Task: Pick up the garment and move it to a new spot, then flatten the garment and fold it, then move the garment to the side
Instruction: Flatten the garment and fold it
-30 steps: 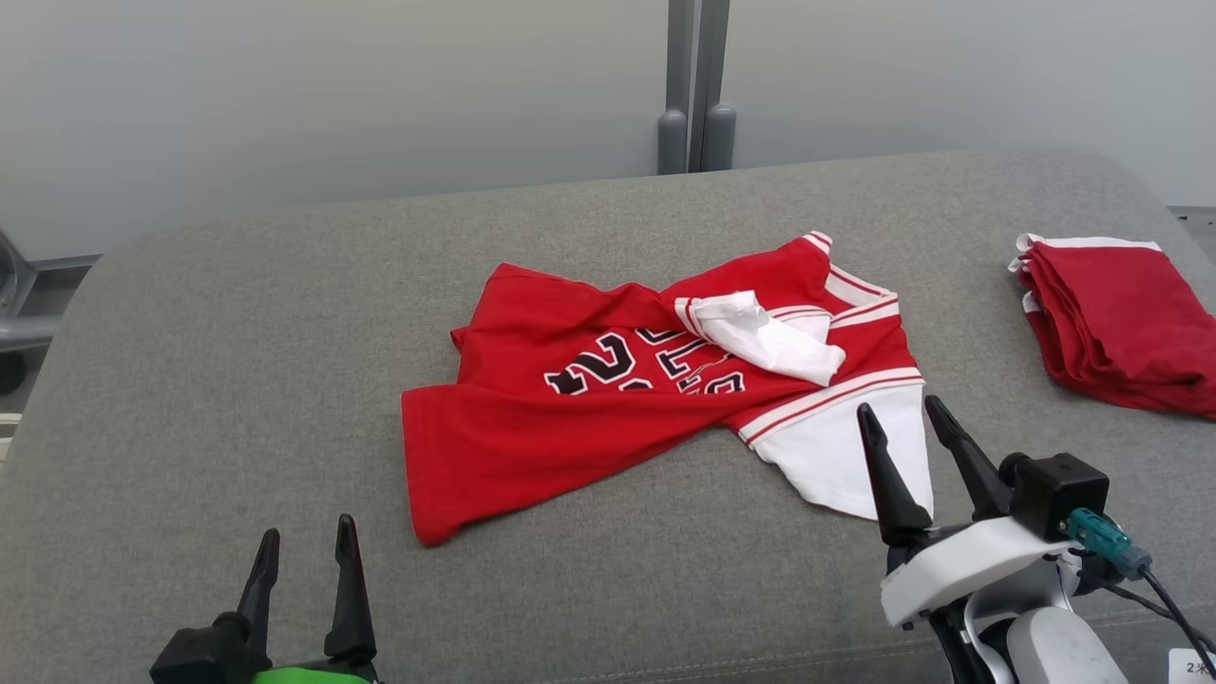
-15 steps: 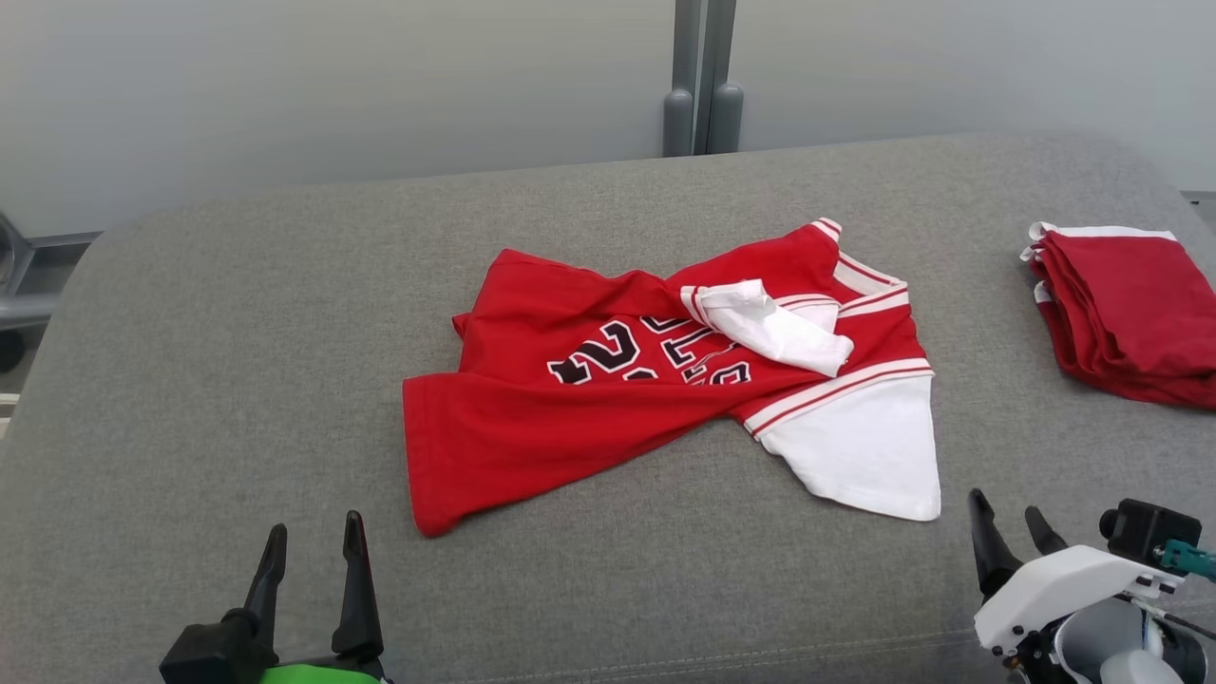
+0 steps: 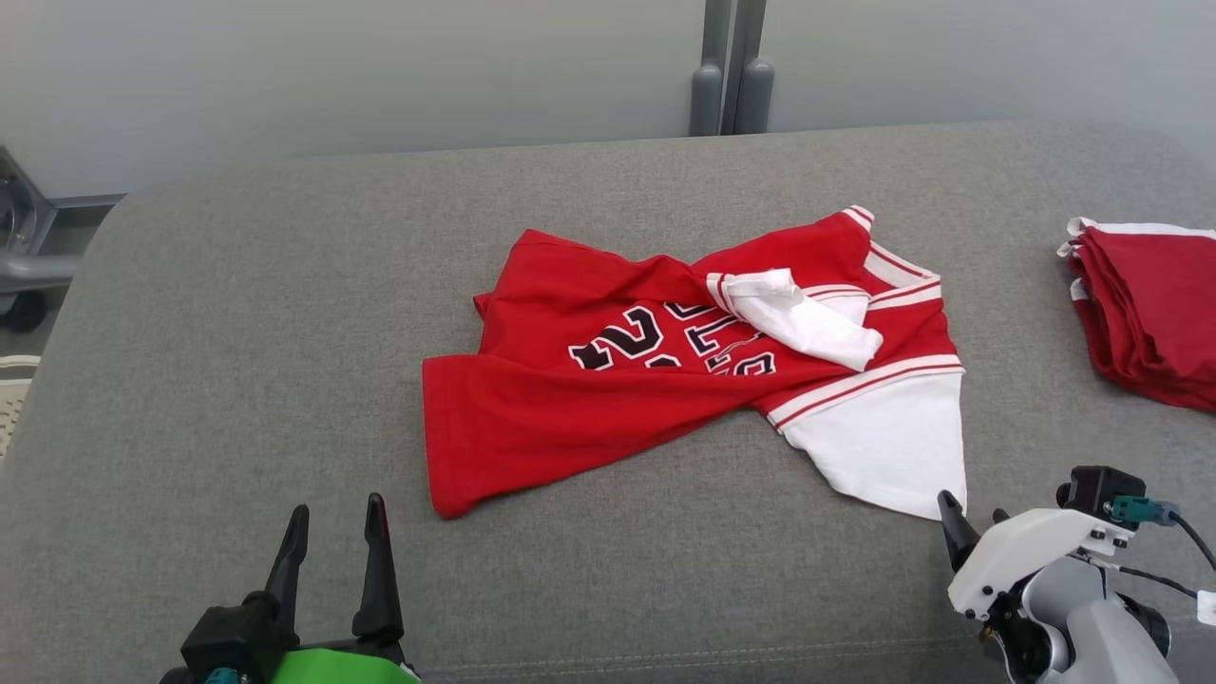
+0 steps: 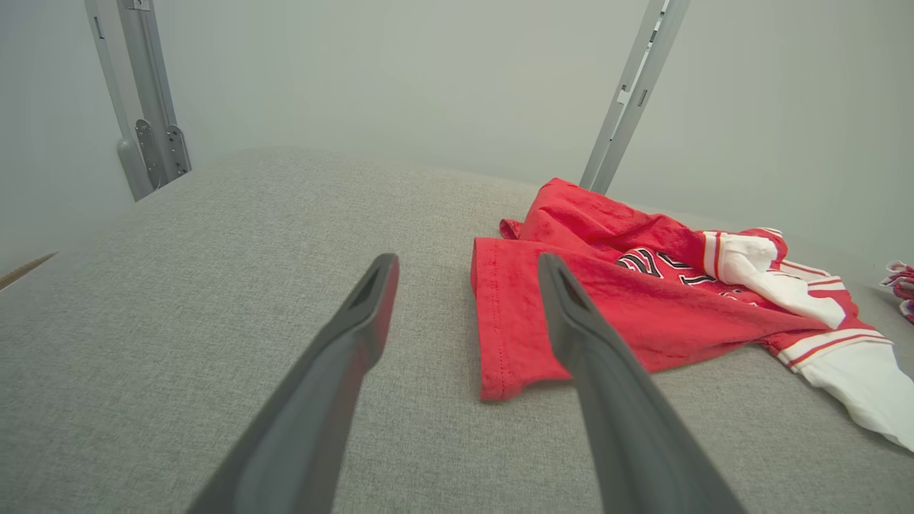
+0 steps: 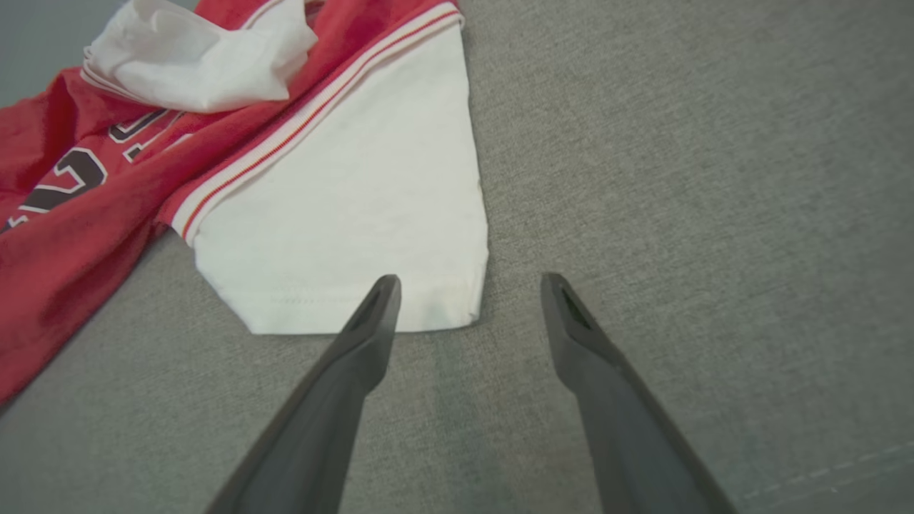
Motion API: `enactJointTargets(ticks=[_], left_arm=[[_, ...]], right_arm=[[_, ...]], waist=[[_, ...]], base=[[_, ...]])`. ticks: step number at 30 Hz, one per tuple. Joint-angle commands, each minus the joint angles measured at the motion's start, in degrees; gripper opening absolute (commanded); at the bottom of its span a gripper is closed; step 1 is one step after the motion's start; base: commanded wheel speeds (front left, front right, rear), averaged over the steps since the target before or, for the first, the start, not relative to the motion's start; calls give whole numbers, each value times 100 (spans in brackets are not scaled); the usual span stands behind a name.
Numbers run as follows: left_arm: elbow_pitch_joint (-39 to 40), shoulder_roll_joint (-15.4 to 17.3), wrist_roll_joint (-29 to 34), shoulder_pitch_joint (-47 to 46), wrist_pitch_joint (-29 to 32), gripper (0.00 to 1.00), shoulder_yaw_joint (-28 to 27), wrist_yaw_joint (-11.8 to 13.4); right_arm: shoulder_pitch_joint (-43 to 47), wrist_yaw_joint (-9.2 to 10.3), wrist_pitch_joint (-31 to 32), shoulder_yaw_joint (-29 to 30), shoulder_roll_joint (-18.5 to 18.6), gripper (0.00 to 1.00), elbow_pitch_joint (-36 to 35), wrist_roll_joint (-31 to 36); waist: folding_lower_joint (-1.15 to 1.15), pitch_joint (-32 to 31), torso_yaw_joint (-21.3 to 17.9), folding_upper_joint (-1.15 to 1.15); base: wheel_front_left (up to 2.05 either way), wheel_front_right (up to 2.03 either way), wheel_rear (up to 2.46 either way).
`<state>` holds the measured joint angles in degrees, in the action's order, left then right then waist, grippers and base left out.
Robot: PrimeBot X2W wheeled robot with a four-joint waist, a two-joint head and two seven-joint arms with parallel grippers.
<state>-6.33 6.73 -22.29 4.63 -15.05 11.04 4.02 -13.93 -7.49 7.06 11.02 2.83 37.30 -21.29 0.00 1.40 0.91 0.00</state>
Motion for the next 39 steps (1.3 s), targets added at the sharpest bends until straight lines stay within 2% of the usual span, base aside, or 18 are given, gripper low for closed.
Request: enactJointTargets(ticks=[1, 14, 15, 16, 17, 18, 19, 26, 29, 33, 39], left_arm=[[-22, -5, 31, -80, -17, 100, -15, -43], [-100, -75, 143, -169, -17, 100, -12, -144], [-106, -76, 144, -163, -17, 100, -16, -153], [-111, -75, 149, -157, -17, 100, -20, -158], [-117, -77, 155, -151, -17, 100, -25, -159], [-124, -79, 164, -143, -17, 100, -28, -164], [-131, -80, 168, -134, -17, 100, -33, -170], [-161, -86, 197, -33, -17, 100, -37, -187], [-181, -95, 179, 2, -17, 100, -9, -195], [-205, -116, 131, 35, -17, 100, 38, -209], [-193, -140, 103, 28, -17, 100, 105, -211]], right_arm=[[-131, 1, 27, 29, 14, 100, 132, 61], [-981, 1, -99, 402, -4, 100, 1648, 721], [-1028, 1, -114, 425, -11, 80, 1753, 772], [-1069, -1, -113, 450, -15, 48, 1850, 831], [-1111, -1, -121, 471, -24, 38, 1950, 879], [-1148, -1, -125, 485, -33, 23, 2042, 922], [-1179, -2, -147, 504, -43, 0, 2122, 951], [-1428, 0, -518, 523, -8, 0, 2311, 887], [-1516, 0, -644, 391, 12, 0, 2145, 452], [-1367, 1, -675, 132, 16, 0, 1602, -183], [-915, 0, -383, -197, 79, 0, 247, -959]], waist=[[0, 42, 67, 0], [0, 195, 410, 0], [0, 197, 428, 0], [0, 196, 443, 0], [0, 192, 456, 0], [0, 185, 466, 0], [0, 177, 473, 0], [0, 61, 407, 0], [0, 0, 330, 0], [0, -62, 197, 0], [0, -65, 10, 0]], base=[[0, 0, 0], [0, 0, 0], [0, 0, 0], [0, 0, 0], [0, 0, 0], [0, 0, 0], [0, 0, 0], [0, 0, 0], [0, 0, 0], [0, 0, 0], [0, 0, 0]])
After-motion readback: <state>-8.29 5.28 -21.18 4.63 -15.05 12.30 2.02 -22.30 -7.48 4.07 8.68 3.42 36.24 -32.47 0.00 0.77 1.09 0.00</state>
